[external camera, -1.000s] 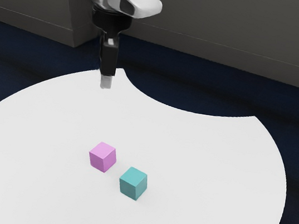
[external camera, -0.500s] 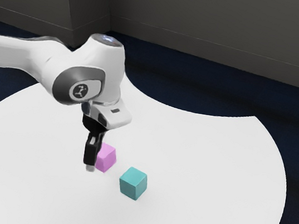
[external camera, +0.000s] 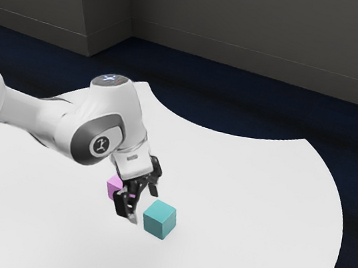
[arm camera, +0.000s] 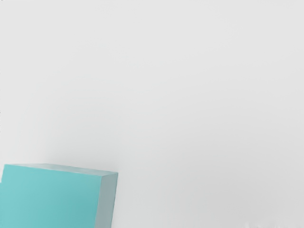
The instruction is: Pick up the blue block with one arm, and put the blue block on the pink block with one arm
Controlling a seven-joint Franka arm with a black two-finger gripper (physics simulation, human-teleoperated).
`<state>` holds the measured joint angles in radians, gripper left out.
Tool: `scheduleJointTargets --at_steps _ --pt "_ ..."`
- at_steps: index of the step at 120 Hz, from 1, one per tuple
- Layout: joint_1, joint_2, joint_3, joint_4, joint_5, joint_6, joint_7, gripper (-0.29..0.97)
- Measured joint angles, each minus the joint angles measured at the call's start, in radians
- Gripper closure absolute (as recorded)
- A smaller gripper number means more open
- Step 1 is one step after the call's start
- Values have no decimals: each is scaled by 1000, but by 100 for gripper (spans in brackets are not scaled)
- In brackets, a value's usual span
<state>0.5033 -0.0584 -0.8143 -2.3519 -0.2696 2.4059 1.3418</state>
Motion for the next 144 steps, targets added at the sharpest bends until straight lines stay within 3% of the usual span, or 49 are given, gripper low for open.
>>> scheduleJointTargets --at_steps 25,39,50,57,66,74,82,93,109,144 --pt "44 93 2 19 42 75 194 0" --pt "35 122 0 96 209 22 219 0" --pt "112 50 -85 90 242 -6 233 0" --pt "284 -118 -256 57 160 -22 246 0" --pt "610 -404 -593 99 -112 -72 299 0" --pt "805 -493 -761 176 -292 -121 346 0" --pt "992 -525 -912 249 -401 -165 381 0" --pt "1101 -538 -963 309 -475 -243 415 0" --pt "1196 -582 -984 346 -523 -335 466 0" --pt "1253 -654 -1051 378 -592 -441 544 0"
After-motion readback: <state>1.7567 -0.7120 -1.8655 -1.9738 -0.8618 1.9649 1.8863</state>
